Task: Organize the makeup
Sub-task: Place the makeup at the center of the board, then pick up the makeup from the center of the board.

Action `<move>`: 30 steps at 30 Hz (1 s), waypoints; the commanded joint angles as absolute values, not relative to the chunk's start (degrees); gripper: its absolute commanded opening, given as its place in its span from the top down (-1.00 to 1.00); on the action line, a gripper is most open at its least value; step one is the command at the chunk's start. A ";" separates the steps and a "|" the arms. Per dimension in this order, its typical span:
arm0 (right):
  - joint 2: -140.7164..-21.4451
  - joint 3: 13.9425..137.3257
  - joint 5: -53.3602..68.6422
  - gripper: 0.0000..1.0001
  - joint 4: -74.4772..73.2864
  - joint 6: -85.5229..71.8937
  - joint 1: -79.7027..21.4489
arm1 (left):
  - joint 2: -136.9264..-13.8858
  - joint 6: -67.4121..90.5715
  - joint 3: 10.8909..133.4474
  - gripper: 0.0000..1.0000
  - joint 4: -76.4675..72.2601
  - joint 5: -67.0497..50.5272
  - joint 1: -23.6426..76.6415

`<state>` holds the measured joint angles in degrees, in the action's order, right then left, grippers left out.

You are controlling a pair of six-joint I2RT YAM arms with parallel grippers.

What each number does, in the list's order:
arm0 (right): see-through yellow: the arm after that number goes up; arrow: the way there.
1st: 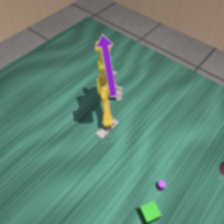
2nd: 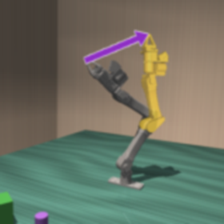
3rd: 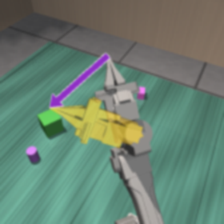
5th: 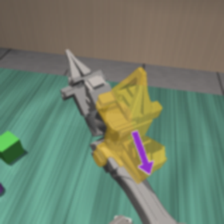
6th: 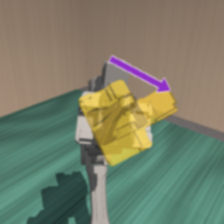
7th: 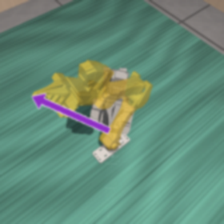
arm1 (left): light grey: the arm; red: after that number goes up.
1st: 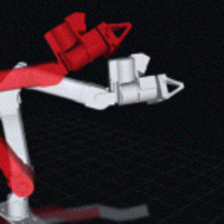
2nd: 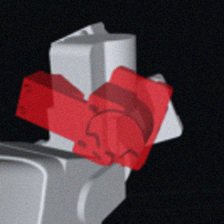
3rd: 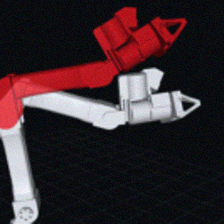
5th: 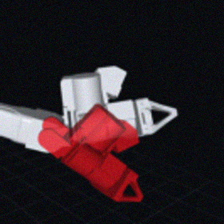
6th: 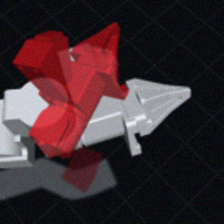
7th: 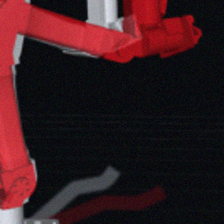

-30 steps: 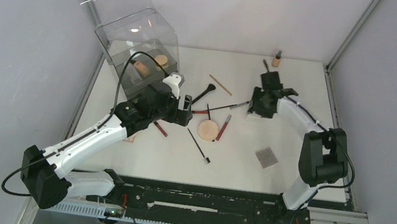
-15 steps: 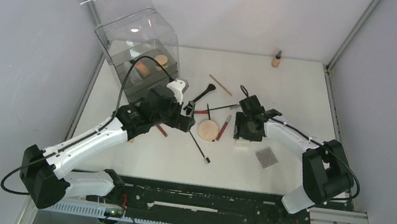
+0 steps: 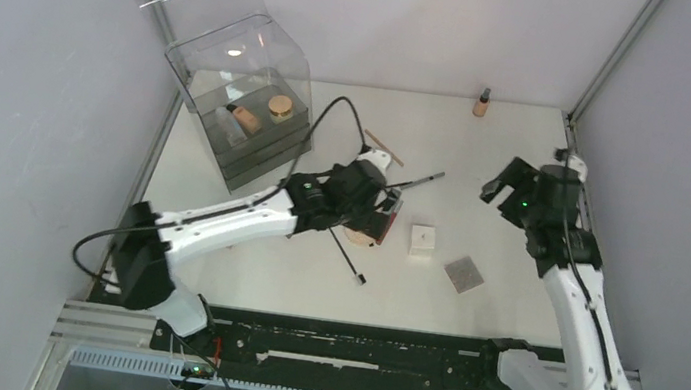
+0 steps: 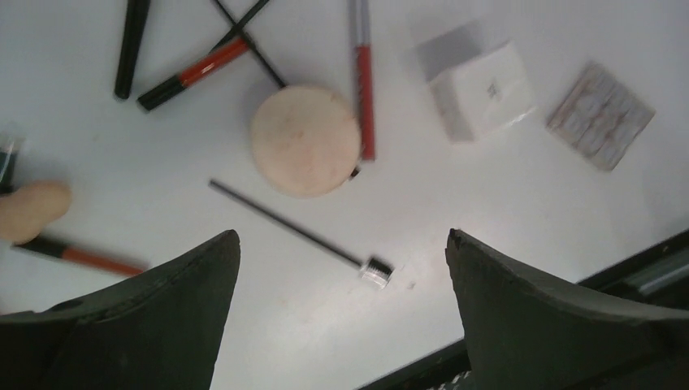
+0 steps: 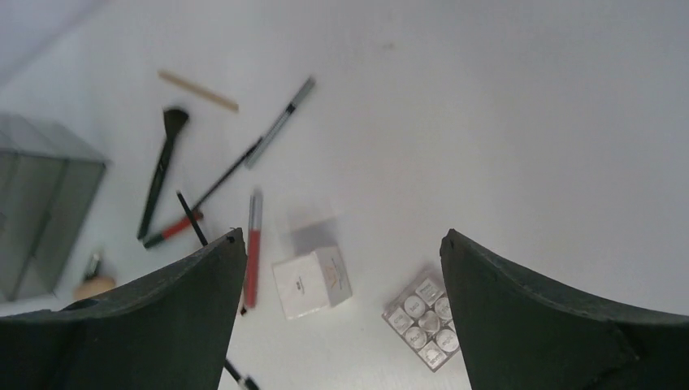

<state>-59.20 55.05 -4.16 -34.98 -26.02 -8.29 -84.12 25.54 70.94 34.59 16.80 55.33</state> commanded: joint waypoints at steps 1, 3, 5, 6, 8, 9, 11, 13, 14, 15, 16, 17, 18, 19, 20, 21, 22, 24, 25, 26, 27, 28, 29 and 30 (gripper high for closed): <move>-51.85 52.69 -0.95 -0.91 -36.81 -29.49 -1.53 | -96.26 35.21 85.12 -0.99 37.17 23.35 57.64; -49.29 51.95 -0.53 -0.92 -37.92 -29.62 0.29 | -102.89 37.10 91.73 -1.00 39.71 24.76 58.78; -47.10 51.56 -0.21 -0.92 -39.17 -29.73 1.52 | -108.35 38.12 98.41 -1.00 43.65 26.42 59.77; -46.13 51.47 -0.30 -0.92 -39.83 -29.73 1.99 | -110.42 40.00 100.74 -1.00 44.85 26.74 59.92; -44.29 51.27 -0.66 -0.92 -40.78 -29.69 2.40 | -113.13 42.04 103.86 -1.00 45.32 25.94 59.94; -43.61 51.12 -0.65 -0.92 -41.20 -29.80 2.41 | -114.22 43.36 104.89 -1.00 45.24 25.70 59.98; -42.76 50.63 -0.22 -0.92 -41.46 -29.90 2.42 | -116.97 45.22 107.15 -1.00 45.22 24.27 60.03; -42.69 50.34 -0.01 -0.92 -41.94 -30.07 2.41 | -119.95 46.94 110.65 -1.00 46.22 23.25 60.14; -42.70 50.16 0.00 -0.92 -42.11 -30.20 2.41 | -121.52 47.69 112.38 -1.00 47.02 23.21 60.25; -42.67 50.11 0.12 -0.92 -42.32 -30.45 2.44 | -123.00 48.51 114.47 -1.00 48.30 23.47 60.36; -42.57 49.98 0.36 -0.92 -42.23 -30.55 2.41 | -124.79 49.08 116.48 -1.00 49.53 23.59 60.52; -42.43 49.66 0.79 -0.92 -42.01 -30.52 2.43 | -126.25 49.50 118.57 -1.00 51.00 23.93 60.70; -42.35 49.44 0.92 -0.93 -41.79 -30.63 2.42 | -127.78 49.90 120.26 -1.00 52.02 24.35 60.94; -42.32 49.40 1.19 -0.92 -41.71 -30.67 2.42 | -129.10 50.19 121.52 -1.00 52.68 24.21 61.19; -42.43 49.40 1.35 -0.92 -41.76 -30.74 2.46 | -130.21 50.77 122.63 -1.00 53.43 23.51 61.21; -42.48 49.35 1.53 -0.92 -41.80 -30.77 2.45 | -131.27 51.10 123.18 -1.00 53.84 22.86 61.32; -42.53 49.38 1.62 -0.92 -41.82 -30.84 2.46 | -132.00 51.41 123.49 -1.00 54.15 22.63 61.38; -42.47 49.16 1.93 -0.92 -41.79 -30.78 2.46 | -133.12 51.83 123.40 -1.00 54.42 23.07 61.68; -42.45 49.01 2.27 -0.92 -41.68 -30.63 2.42 | -133.52 51.85 123.39 -1.00 54.48 23.19 61.76; -42.53 48.90 2.62 -0.92 -41.66 -30.55 2.39 | -134.16 51.93 123.44 -1.00 54.51 22.90 61.78; -42.66 48.94 2.90 -0.92 -41.70 -30.55 2.43 | -134.66 51.50 123.59 -1.00 54.20 22.12 61.79; -42.66 48.90 3.15 -0.92 -41.89 -30.61 2.42 | -135.40 51.10 123.88 -1.00 53.83 21.02 61.78; -42.60 48.87 3.31 -0.92 -42.18 -30.64 2.41 | -136.17 51.13 124.25 -0.99 53.75 20.17 61.76; -42.58 48.87 3.46 -0.92 -42.41 -30.71 2.45 | -136.99 51.22 124.54 -0.90 53.59 19.36 61.77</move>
<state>-42.96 49.01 2.13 -42.89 -30.20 2.24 -135.13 50.15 120.31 53.30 22.04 61.52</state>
